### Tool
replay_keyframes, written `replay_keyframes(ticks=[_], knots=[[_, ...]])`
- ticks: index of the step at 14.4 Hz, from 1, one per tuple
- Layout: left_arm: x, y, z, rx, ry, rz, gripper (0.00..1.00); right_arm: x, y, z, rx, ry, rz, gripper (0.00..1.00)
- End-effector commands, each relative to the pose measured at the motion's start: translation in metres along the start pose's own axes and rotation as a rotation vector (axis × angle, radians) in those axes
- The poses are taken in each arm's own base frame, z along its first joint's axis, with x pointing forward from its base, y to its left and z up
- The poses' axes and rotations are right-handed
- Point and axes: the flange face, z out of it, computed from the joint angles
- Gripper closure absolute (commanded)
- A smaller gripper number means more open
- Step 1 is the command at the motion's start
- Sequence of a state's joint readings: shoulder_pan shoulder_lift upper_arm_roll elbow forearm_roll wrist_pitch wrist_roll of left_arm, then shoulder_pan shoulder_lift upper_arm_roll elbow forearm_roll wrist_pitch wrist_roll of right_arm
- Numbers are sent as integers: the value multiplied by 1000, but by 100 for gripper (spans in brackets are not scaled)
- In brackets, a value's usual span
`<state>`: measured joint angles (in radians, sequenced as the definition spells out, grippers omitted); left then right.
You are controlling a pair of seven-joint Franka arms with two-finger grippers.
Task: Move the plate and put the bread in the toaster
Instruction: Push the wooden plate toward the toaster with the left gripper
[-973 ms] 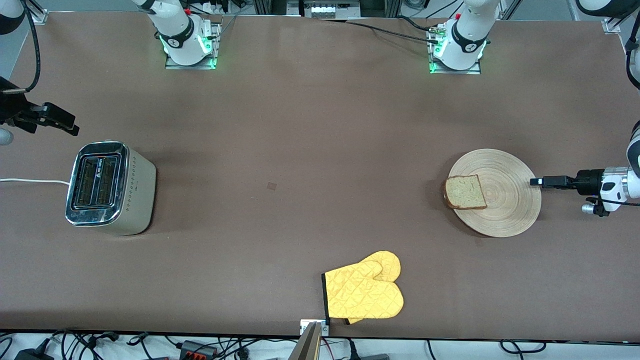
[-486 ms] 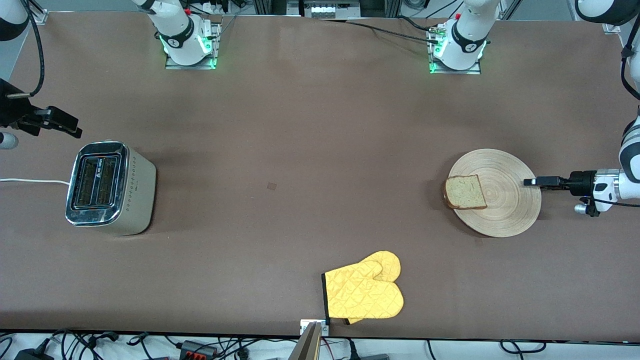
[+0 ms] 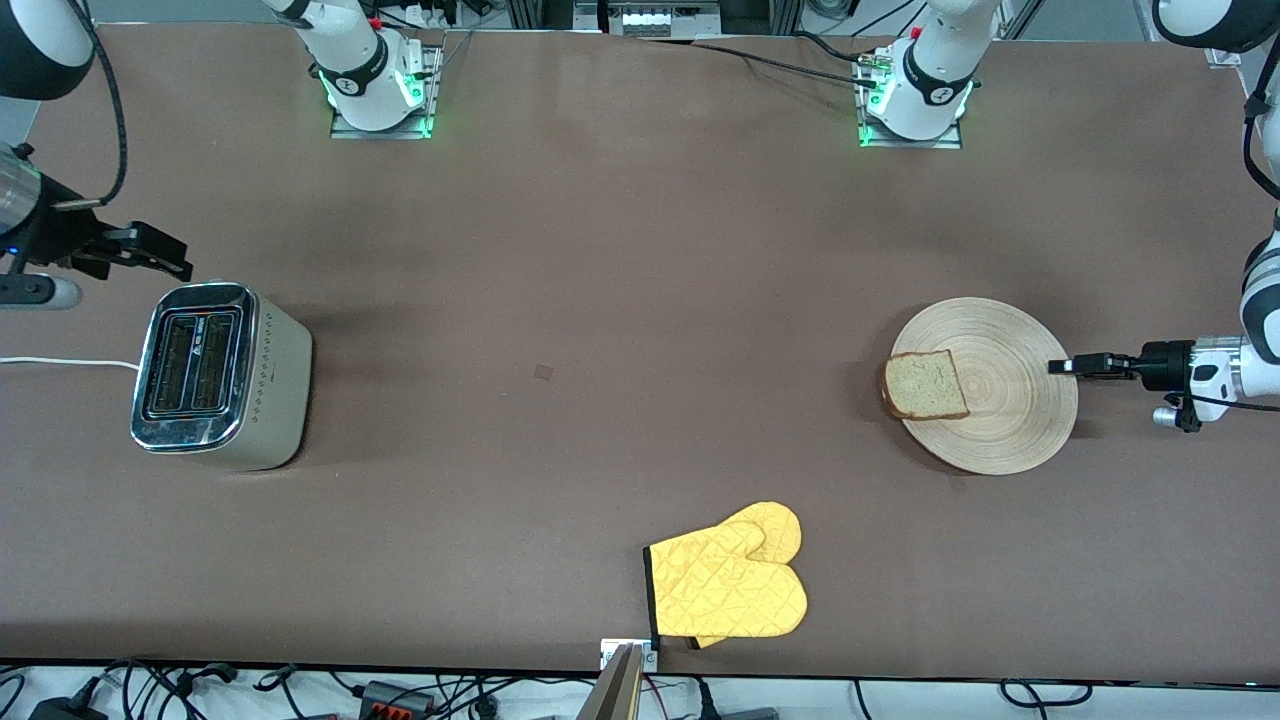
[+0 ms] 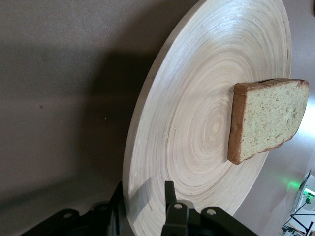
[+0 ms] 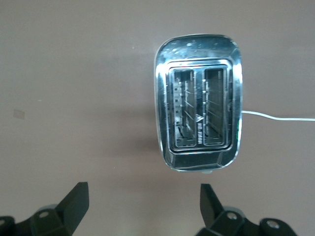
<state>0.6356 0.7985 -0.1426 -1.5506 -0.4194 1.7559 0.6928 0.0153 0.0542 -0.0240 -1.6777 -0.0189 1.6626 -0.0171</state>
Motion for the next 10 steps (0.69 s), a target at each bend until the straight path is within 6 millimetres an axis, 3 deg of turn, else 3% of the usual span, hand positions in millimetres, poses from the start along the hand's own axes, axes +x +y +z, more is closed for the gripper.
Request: replay_keyframes(ticks=[1,2,5,10], knots=[[2,-11,6,-76,37,57,91,3,-22,8,8,-5,-14,0],[3,-9,6,-90,49,80,99,7,-24,11,23,2,-12,0],[8,10,14,-217,57,62,99,16,-28,24,62,-3,-6,0],[28,63,48,-340,-4,47,99,26,-74,58,124,-65,-49,0]])
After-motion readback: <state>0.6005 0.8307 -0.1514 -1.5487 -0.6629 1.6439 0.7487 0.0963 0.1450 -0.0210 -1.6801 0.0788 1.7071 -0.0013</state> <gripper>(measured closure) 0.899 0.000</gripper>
